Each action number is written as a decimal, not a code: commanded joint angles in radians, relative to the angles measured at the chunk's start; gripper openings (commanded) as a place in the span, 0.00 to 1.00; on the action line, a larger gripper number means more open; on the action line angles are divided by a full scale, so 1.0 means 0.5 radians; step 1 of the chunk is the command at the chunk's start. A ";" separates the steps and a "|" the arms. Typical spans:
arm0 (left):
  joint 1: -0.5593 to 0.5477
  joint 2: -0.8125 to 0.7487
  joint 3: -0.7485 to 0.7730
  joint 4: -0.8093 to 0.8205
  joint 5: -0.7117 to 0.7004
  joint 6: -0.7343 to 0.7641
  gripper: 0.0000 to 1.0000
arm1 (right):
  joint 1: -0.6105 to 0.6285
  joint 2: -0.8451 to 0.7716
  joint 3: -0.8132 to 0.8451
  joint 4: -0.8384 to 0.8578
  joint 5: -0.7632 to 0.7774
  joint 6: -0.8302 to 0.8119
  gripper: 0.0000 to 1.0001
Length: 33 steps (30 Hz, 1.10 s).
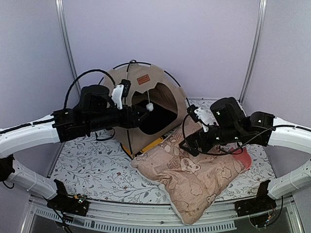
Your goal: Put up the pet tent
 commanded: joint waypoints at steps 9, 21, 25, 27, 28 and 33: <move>0.219 -0.289 -0.376 -0.064 -0.499 -0.431 0.68 | 0.614 0.309 -0.152 0.401 0.441 0.327 1.00; 0.333 -0.098 -0.355 0.003 -0.332 -0.370 0.69 | 0.698 0.797 -0.002 0.574 0.688 0.249 0.99; 0.363 -0.022 -0.351 0.026 -0.298 -0.349 0.69 | 0.698 0.915 0.024 0.569 0.643 0.235 0.99; 0.375 0.008 -0.351 0.040 -0.309 -0.337 0.71 | 0.698 0.956 0.030 0.559 0.622 0.247 0.99; 0.382 0.018 -0.355 0.053 -0.310 -0.334 0.71 | 0.698 0.969 0.028 0.555 0.609 0.252 0.99; 0.425 0.086 -0.349 0.121 -0.258 -0.307 0.70 | 0.698 1.041 0.021 0.536 0.574 0.283 0.99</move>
